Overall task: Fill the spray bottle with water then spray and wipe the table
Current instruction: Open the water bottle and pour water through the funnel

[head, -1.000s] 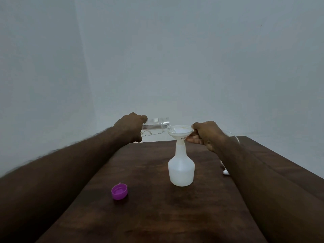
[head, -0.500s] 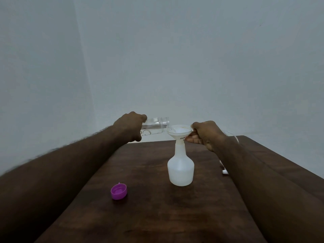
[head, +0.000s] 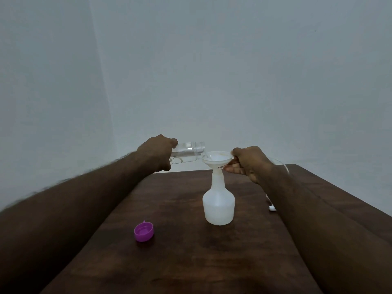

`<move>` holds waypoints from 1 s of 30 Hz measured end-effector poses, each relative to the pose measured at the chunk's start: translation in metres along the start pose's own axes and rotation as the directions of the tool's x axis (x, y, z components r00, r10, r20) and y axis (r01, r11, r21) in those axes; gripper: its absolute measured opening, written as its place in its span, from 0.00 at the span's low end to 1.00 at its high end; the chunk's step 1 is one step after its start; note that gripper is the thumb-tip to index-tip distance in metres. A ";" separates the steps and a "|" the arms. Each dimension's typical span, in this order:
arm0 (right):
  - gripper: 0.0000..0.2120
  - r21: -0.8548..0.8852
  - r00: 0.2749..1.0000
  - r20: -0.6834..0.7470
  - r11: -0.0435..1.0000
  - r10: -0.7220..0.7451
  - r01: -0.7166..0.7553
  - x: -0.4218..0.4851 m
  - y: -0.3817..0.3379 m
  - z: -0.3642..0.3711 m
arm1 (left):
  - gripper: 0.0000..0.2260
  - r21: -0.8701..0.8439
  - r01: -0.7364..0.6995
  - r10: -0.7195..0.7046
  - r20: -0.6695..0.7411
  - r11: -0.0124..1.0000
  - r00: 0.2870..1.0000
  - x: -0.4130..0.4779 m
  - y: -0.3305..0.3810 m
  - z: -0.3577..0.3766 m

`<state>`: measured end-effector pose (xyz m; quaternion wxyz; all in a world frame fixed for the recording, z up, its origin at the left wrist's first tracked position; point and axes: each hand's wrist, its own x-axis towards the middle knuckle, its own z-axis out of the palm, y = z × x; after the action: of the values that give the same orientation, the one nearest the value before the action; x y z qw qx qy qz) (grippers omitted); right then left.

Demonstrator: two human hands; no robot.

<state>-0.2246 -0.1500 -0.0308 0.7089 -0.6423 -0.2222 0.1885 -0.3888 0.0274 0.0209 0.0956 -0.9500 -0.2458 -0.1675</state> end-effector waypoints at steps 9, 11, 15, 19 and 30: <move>0.08 -0.007 1.000 -0.004 1.000 0.000 0.000 -0.001 0.000 0.000 | 0.27 0.007 -0.010 0.010 -0.003 1.000 1.000 -0.001 0.001 -0.001; 0.08 -0.007 1.000 -0.004 1.000 0.002 -0.002 -0.001 0.000 -0.001 | 0.27 0.010 -0.007 0.007 -0.003 1.000 1.000 0.000 0.001 -0.001; 0.08 -0.006 1.000 -0.003 1.000 0.003 -0.003 -0.001 0.001 -0.001 | 0.27 0.017 -0.013 0.013 0.003 1.000 1.000 0.001 0.001 -0.002; 0.09 -0.008 1.000 -0.001 1.000 0.000 0.000 -0.001 0.001 -0.001 | 0.27 0.020 -0.013 0.013 0.005 1.000 1.000 0.001 0.001 -0.004; 0.06 0.002 1.000 -0.007 1.000 -0.001 0.001 -0.003 0.001 0.002 | 0.27 0.021 -0.003 0.003 0.000 1.000 1.000 0.001 -0.001 -0.005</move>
<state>-0.2288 -0.1499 -0.0318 0.7103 -0.6423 -0.2198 0.1861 -0.3899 0.0272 0.0258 0.1059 -0.9493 -0.2459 -0.1648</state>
